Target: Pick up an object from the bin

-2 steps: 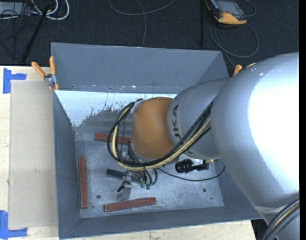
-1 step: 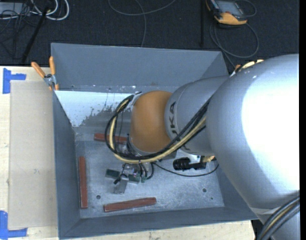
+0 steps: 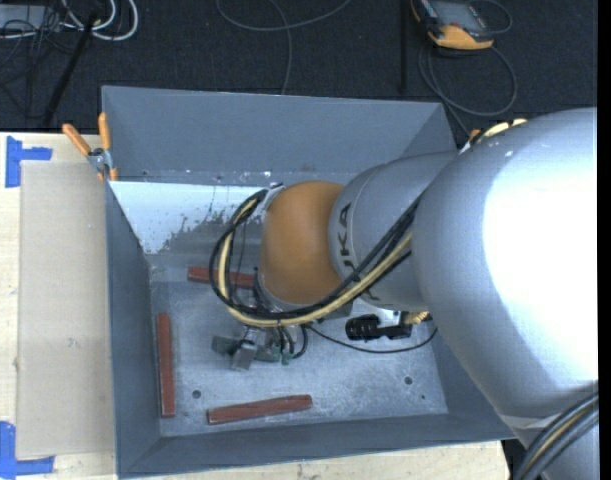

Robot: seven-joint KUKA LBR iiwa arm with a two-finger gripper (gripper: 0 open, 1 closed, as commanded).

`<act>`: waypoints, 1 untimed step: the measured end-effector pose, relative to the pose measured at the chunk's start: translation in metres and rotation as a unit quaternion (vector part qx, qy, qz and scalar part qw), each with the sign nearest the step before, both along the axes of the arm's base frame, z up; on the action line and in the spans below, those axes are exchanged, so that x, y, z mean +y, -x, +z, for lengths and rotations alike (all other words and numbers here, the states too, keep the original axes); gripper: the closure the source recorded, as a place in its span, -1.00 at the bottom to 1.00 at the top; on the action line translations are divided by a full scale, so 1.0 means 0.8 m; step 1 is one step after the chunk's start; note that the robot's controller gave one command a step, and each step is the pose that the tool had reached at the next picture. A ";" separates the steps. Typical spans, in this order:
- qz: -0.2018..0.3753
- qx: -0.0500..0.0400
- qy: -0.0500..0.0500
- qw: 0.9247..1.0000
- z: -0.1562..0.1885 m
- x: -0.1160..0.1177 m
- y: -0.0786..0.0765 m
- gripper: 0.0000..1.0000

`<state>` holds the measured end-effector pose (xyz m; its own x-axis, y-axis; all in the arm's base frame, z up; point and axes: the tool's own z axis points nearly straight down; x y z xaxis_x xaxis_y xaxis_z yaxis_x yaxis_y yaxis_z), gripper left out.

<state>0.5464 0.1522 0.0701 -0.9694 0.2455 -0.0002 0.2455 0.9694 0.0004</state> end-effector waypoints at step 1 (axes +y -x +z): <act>0.001 -0.001 0.000 1.000 0.052 -0.001 -0.001 1.00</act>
Offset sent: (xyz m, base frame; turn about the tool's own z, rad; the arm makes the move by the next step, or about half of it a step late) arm 0.0001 -0.0001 0.0400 0.0000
